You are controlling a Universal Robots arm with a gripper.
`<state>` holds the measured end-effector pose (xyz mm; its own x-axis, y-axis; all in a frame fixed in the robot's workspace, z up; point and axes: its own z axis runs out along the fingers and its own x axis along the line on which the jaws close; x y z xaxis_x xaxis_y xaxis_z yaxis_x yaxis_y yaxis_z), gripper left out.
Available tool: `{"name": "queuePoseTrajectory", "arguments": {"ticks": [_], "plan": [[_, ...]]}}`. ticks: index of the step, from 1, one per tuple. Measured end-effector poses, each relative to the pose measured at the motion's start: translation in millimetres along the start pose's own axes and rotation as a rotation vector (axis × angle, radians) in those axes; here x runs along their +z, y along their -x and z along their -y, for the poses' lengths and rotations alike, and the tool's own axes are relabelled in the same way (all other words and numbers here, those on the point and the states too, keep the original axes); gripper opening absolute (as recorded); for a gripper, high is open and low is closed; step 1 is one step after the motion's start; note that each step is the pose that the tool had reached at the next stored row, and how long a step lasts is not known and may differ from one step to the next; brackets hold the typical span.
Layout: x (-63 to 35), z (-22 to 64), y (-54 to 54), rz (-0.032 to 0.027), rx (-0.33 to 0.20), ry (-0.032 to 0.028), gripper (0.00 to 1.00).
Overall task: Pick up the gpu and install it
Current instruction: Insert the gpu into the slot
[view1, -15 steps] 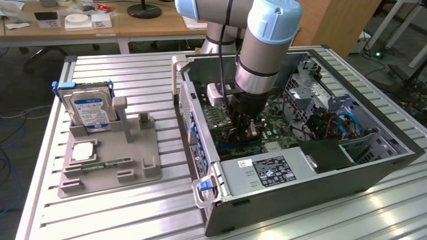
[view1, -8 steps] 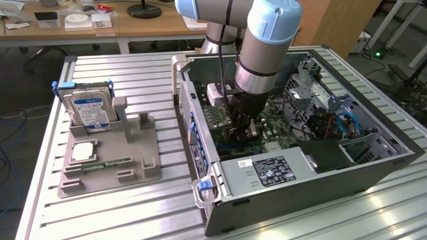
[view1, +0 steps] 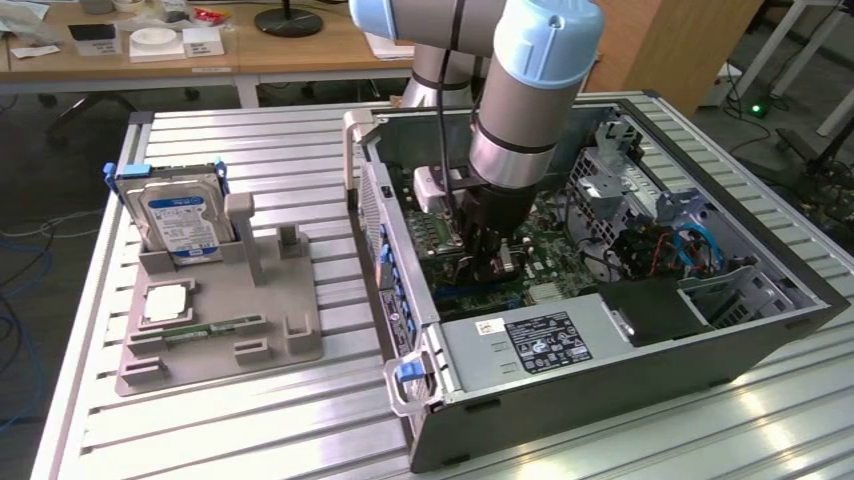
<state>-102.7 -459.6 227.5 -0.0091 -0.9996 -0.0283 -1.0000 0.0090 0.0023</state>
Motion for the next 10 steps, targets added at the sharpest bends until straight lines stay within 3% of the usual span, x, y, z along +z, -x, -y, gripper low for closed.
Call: {"name": "queuePoseTrajectory", "arguments": {"ticks": [10], "plan": [[3.0,0.0,-0.2,-0.0009,0.0,-0.0007,0.27]]}}
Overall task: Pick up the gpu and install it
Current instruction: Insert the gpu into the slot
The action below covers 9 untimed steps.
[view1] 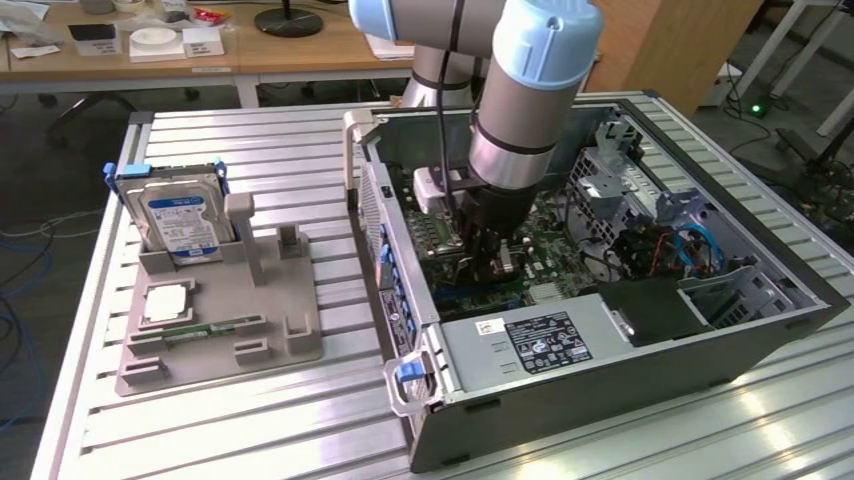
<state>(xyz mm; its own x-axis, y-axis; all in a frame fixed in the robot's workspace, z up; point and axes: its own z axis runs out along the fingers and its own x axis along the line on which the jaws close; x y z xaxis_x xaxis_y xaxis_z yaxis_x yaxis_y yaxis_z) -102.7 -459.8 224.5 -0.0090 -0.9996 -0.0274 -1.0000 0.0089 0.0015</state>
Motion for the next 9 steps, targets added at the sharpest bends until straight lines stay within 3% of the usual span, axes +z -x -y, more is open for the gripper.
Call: {"name": "queuePoseTrajectory", "arguments": {"ticks": [5,6,9], "plan": [[0.7,0.0,0.2,0.0008,0.0,-0.0004,0.27],[-3.1,0.1,0.5,0.0032,0.0,-0.0015,0.27],[-4.6,0.0,0.3,0.0013,0.0,-0.0006,0.27]]}}
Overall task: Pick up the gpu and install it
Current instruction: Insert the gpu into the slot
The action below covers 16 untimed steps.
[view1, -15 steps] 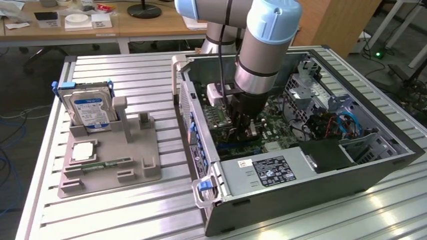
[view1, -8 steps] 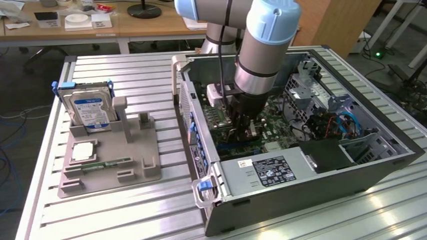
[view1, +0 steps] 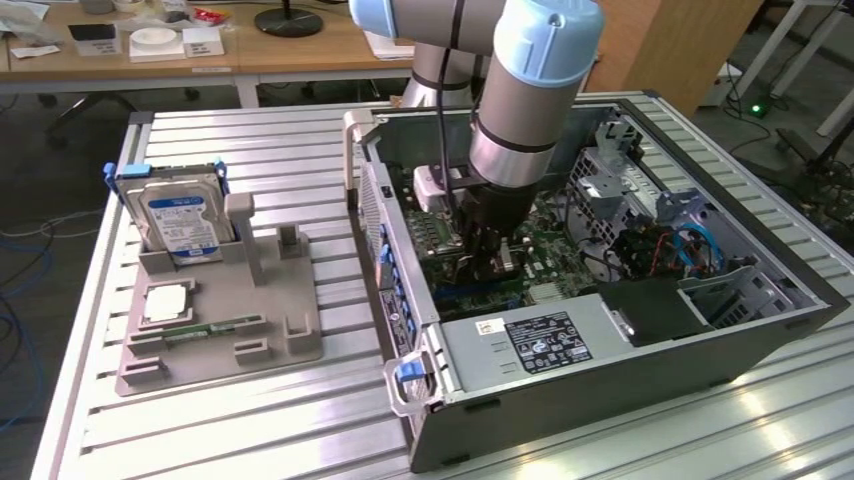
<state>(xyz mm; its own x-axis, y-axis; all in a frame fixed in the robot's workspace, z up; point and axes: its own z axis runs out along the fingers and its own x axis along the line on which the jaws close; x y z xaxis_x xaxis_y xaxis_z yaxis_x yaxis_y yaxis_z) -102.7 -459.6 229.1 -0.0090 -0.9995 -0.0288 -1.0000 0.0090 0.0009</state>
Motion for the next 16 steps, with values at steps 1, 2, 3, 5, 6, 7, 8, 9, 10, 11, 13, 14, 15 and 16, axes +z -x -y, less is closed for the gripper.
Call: {"name": "queuePoseTrajectory", "arguments": {"ticks": [1,2,3,5,6,7,8,9,10,11,13,14,15,16], "plan": [[0.0,0.0,0.0,0.0,0.0,0.0,0.27],[0.0,0.2,0.0,0.0,0.0,0.0001,0.27],[-0.1,0.7,0.0,-0.0002,0.0,0.0003,0.27],[-0.2,2.1,-0.1,-0.0005,0.0,0.0004,0.27],[-0.2,2.3,-0.1,-0.0004,0.0,0.0002,0.27],[-0.1,2.3,0.0,-0.0002,0.0,0.0001,0.27],[0.0,2.4,0.0,-0.0001,0.0,0.0,0.27],[0.0,2.4,0.0,-0.0001,0.0,0.0,0.27],[0.0,2.5,0.0,-0.0001,0.0,0.0,0.27],[0.0,2.4,-0.1,0.0001,0.0,-0.0001,0.27],[0.1,2.3,-0.7,0.0001,0.0,-0.0001,0.27],[0.2,2.0,-0.9,0.0,0.0,-0.0001,0.27],[0.4,1.8,-1.0,0.0,0.0,0.0,0.27],[0.5,1.5,-1.0,-0.0001,0.0,0.0,0.27]]}}
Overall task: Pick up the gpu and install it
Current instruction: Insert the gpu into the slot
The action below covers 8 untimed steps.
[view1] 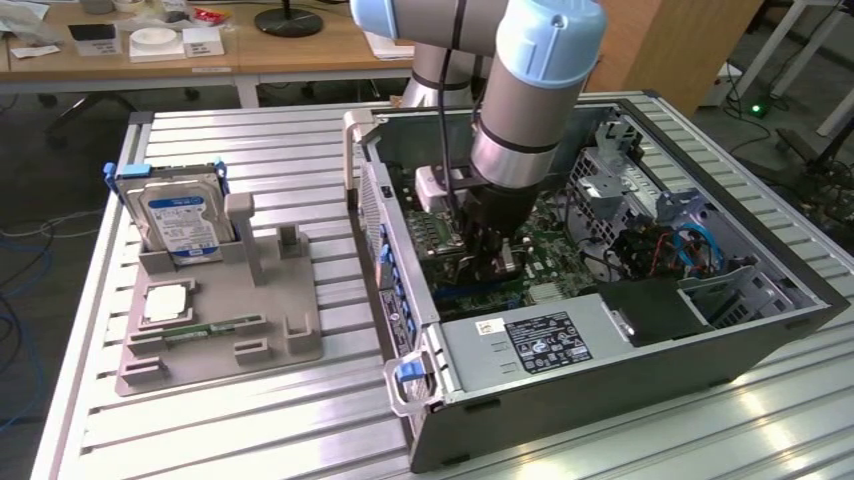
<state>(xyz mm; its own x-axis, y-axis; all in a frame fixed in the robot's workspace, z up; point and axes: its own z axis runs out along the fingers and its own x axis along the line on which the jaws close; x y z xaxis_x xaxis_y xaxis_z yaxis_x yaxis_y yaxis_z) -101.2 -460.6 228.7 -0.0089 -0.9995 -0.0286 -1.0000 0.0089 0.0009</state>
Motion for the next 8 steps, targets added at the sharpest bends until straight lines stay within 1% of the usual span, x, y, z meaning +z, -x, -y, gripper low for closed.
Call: {"name": "queuePoseTrajectory", "arguments": {"ticks": [8], "plan": [[1.9,-0.4,-0.1,-0.0002,0.0,0.0001,0.27]]}}
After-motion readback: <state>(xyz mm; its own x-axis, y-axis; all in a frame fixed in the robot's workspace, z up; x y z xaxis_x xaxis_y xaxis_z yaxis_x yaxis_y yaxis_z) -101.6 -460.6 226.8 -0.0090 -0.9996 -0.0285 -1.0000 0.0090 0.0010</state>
